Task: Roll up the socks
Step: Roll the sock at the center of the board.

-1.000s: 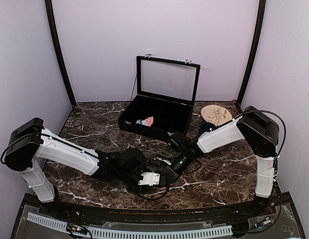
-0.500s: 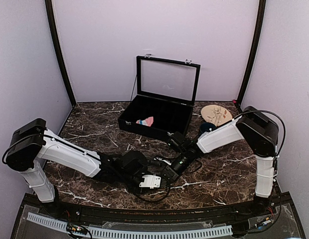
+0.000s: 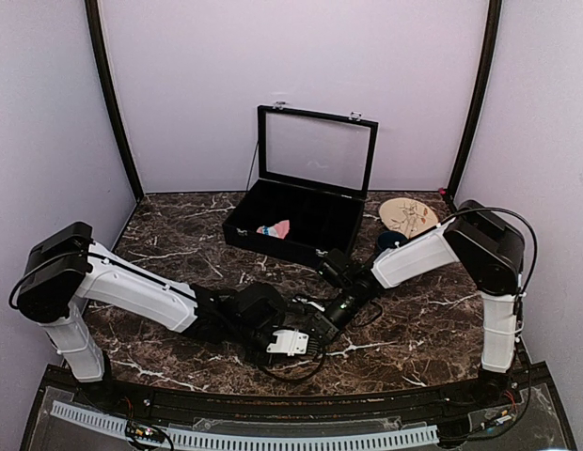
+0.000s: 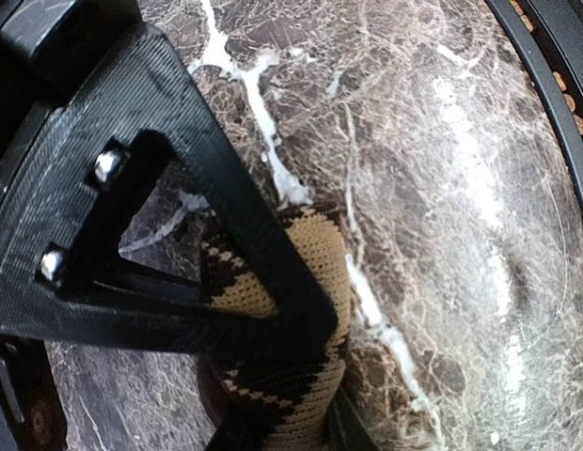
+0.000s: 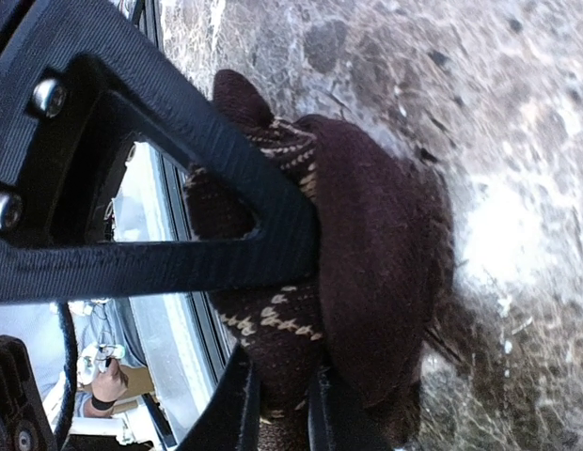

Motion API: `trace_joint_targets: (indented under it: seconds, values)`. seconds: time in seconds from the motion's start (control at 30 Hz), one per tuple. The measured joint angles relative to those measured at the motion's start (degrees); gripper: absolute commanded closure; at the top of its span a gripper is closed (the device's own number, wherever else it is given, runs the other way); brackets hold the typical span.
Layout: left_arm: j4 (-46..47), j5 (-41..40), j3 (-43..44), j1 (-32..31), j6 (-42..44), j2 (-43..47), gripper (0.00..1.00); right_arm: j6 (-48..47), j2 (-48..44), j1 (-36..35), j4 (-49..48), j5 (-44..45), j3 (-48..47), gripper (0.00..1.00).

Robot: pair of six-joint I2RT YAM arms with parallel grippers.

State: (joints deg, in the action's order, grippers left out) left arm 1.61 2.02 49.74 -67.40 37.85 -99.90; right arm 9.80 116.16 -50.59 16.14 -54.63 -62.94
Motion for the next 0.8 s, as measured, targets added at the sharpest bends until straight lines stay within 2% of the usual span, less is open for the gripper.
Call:
trace_joint_targets:
  seconds: [0.23, 0.53, 0.8]
  values:
    - [-6.12, 2.47, 5.11, 0.55, -0.11, -2.54, 0.81, 0.22, -0.02, 0.37, 1.51, 0.00, 0.02, 0.74]
    - [-8.96, 7.58, 8.83, 1.81, -1.01, -4.83, 0.82, 2.99, -4.39, 0.83, -2.86, 1.79, 5.42, 0.62]
    - [-9.22, 10.97, 10.19, 2.49, -2.08, -6.01, 0.82, 5.55, -7.87, 1.60, -8.11, 3.50, 10.32, 0.60]
